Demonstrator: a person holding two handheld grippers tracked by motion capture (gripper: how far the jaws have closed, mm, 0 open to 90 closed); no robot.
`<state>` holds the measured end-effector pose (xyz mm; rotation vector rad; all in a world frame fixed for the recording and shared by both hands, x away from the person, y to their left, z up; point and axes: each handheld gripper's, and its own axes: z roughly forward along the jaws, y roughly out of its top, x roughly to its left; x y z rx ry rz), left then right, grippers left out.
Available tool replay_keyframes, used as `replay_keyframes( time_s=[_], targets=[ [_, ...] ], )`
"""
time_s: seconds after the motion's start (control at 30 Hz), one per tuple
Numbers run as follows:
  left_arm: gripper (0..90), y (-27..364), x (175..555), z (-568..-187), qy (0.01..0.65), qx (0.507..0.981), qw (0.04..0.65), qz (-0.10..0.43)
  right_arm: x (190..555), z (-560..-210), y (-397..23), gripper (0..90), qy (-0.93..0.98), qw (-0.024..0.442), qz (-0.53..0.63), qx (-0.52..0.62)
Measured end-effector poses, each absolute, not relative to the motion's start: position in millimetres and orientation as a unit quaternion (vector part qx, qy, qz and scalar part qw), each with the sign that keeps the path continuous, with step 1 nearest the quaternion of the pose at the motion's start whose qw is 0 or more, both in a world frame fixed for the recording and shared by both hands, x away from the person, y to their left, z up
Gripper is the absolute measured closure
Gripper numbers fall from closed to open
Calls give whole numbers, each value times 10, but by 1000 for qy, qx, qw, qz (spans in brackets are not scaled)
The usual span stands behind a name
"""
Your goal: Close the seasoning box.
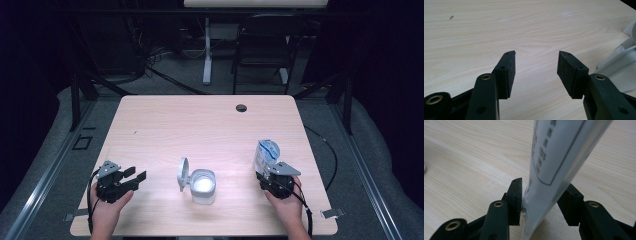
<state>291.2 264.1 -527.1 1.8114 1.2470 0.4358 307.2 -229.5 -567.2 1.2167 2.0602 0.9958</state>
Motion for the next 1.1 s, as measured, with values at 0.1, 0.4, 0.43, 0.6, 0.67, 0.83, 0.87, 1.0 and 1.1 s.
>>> replay_keyframes(
  time_s=[0.1,0.4,0.43,0.6,0.67,0.83,0.87,1.0,1.1],
  targets=[
    [493,2641,2912,-5272,501,727,435,175,3044,-5668,-2276,562,768,275,368,446],
    [493,2639,2909,-5267,501,728,435,175,2957,-5678,-2267,554,772,279,367,438],
    [493,2637,2909,-5267,501,728,434,174,2949,-5684,-2270,554,772,279,367,437],
    [493,2630,2911,-5271,499,730,434,173,2903,-5720,-2286,552,773,277,368,436],
    [493,2628,2913,-5273,499,730,433,173,2887,-5725,-2295,551,775,277,366,434],
    [493,2620,2915,-5277,499,730,433,173,2842,-5712,-2311,542,772,276,373,434],
    [493,2616,2913,-5275,499,730,433,173,2830,-5700,-2319,540,775,275,372,431],
    [493,2602,2910,-5265,497,731,433,174,2768,-5677,-2319,532,777,271,375,427],
    [493,2591,2908,-5259,494,733,434,173,2729,-5661,-2315,523,777,267,381,424]
  ],
)
